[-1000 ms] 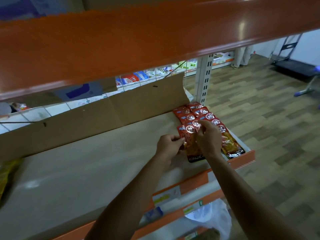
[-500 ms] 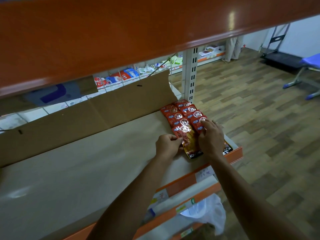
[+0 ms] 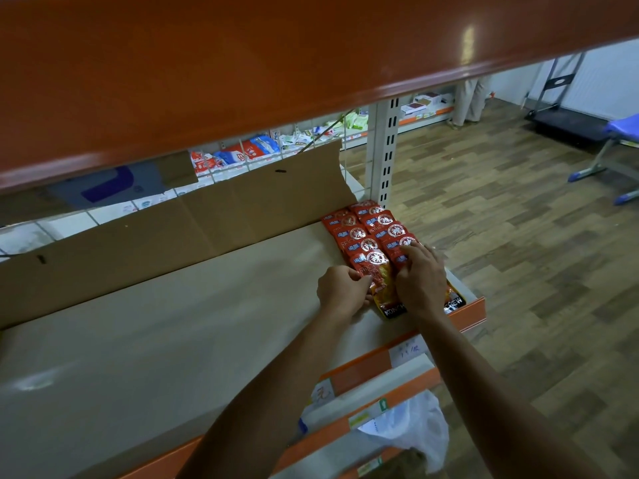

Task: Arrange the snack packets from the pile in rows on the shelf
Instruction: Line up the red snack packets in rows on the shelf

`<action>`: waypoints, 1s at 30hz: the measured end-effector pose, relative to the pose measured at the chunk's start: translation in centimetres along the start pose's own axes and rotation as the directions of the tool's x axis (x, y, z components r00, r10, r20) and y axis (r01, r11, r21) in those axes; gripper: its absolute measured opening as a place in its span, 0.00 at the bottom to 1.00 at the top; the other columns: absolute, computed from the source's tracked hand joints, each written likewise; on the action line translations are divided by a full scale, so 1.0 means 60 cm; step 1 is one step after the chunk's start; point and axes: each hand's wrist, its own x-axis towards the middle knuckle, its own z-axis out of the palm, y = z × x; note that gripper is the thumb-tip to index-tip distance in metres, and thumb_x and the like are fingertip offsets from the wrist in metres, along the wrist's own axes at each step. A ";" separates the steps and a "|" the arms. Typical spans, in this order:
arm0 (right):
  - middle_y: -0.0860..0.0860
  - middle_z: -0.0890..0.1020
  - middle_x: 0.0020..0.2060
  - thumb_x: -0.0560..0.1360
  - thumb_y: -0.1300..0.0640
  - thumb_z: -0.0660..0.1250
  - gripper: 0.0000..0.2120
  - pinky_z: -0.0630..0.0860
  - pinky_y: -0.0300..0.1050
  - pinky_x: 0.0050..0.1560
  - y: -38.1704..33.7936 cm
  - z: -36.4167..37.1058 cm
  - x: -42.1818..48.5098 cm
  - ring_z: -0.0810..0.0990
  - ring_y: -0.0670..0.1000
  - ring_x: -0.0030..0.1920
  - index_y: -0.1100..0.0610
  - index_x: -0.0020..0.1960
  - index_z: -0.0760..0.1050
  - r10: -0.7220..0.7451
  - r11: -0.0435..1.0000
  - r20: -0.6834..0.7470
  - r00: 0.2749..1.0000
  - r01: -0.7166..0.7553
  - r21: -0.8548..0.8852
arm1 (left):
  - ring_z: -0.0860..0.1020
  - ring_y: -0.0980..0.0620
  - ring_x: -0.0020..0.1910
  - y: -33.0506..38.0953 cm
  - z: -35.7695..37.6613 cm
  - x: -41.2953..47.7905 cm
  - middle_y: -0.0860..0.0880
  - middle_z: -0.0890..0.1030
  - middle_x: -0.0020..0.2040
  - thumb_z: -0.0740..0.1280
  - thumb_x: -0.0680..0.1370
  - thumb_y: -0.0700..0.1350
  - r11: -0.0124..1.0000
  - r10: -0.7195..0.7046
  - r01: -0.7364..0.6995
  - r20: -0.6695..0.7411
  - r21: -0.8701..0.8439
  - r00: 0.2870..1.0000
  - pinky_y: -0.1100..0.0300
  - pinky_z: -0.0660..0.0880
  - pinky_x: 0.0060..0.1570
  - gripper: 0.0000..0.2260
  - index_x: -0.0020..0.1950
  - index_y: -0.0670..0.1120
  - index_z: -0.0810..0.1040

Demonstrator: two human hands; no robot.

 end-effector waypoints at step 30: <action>0.55 0.70 0.71 0.78 0.61 0.61 0.19 0.55 0.42 0.73 -0.287 0.195 -0.242 0.61 0.54 0.74 0.59 0.69 0.72 -0.511 0.853 0.373 0.774 0.509 0.113 | 0.74 0.48 0.59 -0.186 -0.355 -0.093 0.47 0.79 0.59 0.64 0.79 0.48 0.770 0.386 -0.083 -0.358 0.633 0.850 0.54 0.76 0.53 0.15 0.65 0.48 0.76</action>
